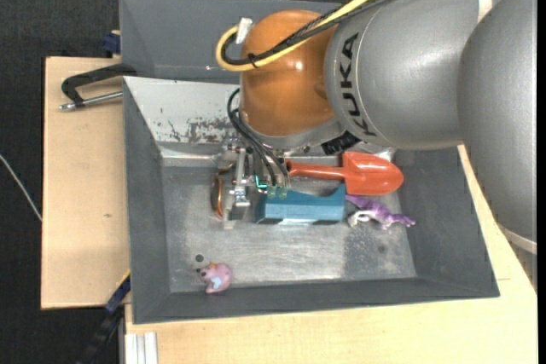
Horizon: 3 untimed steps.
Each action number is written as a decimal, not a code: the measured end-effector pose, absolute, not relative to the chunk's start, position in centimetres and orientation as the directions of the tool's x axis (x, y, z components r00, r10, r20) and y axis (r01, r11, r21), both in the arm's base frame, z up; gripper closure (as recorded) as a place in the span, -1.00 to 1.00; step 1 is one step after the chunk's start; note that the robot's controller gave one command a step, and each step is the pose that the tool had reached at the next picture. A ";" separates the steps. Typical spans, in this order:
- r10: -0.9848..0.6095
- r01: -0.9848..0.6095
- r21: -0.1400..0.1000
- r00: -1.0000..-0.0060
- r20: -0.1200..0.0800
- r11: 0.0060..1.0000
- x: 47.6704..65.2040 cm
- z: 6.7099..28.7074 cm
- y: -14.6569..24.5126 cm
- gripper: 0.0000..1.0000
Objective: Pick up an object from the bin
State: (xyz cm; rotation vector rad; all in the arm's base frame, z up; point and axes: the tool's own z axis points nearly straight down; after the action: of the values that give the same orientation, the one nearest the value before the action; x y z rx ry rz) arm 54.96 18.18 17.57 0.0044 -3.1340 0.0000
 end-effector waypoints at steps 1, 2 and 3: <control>-0.001 -0.001 0.002 -1.000 -0.001 1.000 55.2 18.0 18.1 -1.00; 0.066 0.066 0.005 -0.998 -0.006 0.998 55.9 15.2 16.6 -1.00; 0.199 0.198 0.008 -0.980 -0.016 0.980 60.3 9.3 14.1 -1.00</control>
Offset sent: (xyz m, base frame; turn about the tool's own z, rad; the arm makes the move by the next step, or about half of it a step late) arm 0.0176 -0.0462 -0.0768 0.1798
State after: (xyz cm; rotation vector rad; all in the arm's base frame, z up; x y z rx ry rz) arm 60.28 14.07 9.25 -0.3151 -3.1421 -0.0108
